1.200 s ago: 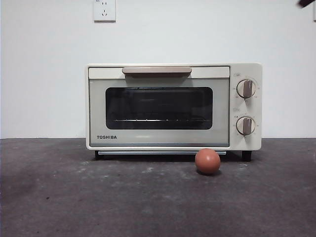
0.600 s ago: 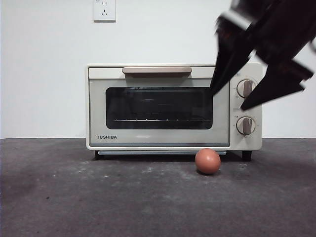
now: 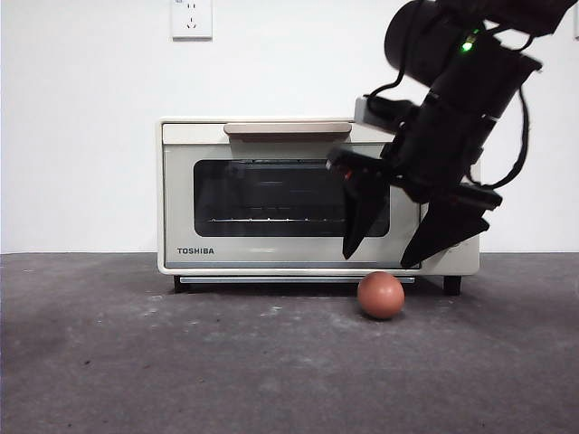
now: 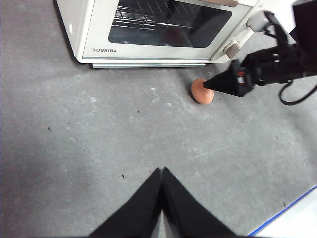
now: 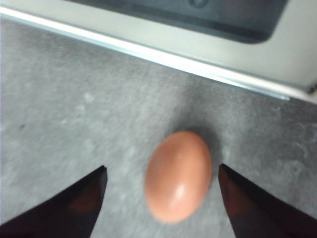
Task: Eggoven
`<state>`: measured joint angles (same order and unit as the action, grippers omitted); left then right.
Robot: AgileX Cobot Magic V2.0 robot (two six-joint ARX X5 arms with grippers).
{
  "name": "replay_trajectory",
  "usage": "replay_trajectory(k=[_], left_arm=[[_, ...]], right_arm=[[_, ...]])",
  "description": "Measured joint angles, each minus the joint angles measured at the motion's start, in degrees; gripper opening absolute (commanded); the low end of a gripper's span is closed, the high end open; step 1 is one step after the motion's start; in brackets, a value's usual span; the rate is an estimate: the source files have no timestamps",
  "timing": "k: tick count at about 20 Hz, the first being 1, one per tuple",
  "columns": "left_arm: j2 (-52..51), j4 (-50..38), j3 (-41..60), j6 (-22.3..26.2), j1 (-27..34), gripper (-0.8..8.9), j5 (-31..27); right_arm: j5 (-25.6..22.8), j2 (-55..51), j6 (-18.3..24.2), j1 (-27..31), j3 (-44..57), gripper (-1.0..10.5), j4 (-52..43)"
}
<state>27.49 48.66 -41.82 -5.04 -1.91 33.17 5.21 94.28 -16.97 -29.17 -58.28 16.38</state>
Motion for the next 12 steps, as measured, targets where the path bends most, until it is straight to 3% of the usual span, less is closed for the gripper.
replay_trajectory(k=[12], left_arm=[[0.3,0.0,0.0,0.0,0.0,0.07,0.0]], right_arm=[[-1.9,6.8,0.0,0.0,-0.4,3.4,-3.0]])
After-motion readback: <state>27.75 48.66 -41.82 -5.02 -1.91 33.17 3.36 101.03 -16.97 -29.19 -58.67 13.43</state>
